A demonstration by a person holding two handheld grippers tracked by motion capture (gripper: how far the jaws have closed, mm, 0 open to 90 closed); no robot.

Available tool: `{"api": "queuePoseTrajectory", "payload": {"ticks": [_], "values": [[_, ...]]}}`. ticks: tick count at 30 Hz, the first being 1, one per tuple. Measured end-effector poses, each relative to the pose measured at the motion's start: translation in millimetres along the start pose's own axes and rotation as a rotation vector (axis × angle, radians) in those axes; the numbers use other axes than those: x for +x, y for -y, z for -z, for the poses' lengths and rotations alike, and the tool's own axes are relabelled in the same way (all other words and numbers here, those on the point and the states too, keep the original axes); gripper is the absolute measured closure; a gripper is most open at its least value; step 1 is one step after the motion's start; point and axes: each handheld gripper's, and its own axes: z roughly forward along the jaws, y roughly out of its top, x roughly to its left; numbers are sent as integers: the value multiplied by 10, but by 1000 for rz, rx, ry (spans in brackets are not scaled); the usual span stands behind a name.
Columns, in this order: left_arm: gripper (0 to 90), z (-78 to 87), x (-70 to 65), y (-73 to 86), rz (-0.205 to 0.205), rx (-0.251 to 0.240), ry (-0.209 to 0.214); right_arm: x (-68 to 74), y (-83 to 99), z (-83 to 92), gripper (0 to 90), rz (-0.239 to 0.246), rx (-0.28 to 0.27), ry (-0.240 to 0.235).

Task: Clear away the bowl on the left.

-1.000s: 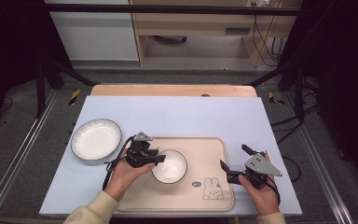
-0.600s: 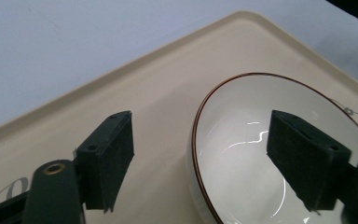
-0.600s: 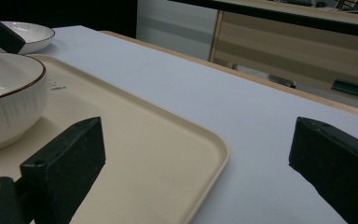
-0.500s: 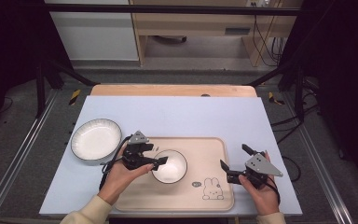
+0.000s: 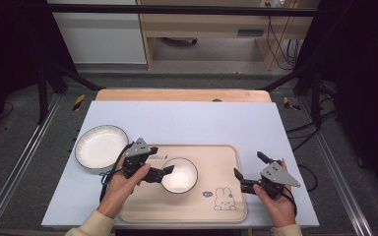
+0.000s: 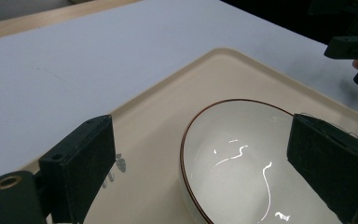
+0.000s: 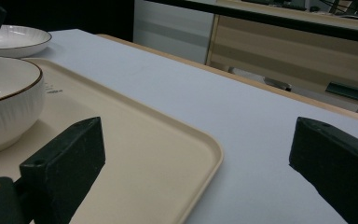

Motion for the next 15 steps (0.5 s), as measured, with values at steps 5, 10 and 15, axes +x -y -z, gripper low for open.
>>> {"api": "queuePoseTrajectory", "payload": {"ticks": [5, 10, 15], "values": [[73, 52, 0, 28, -29, -30, -13, -3, 4, 1, 36, 2, -2, 1], [68, 97, -24, 41, -60, -40, -11, -1, -2, 8, 37, 3, -6, 2], [65, 165, -36, 78, -74, -63, -9, 4, 0, -1, 36, 6, -5, 0]]}}
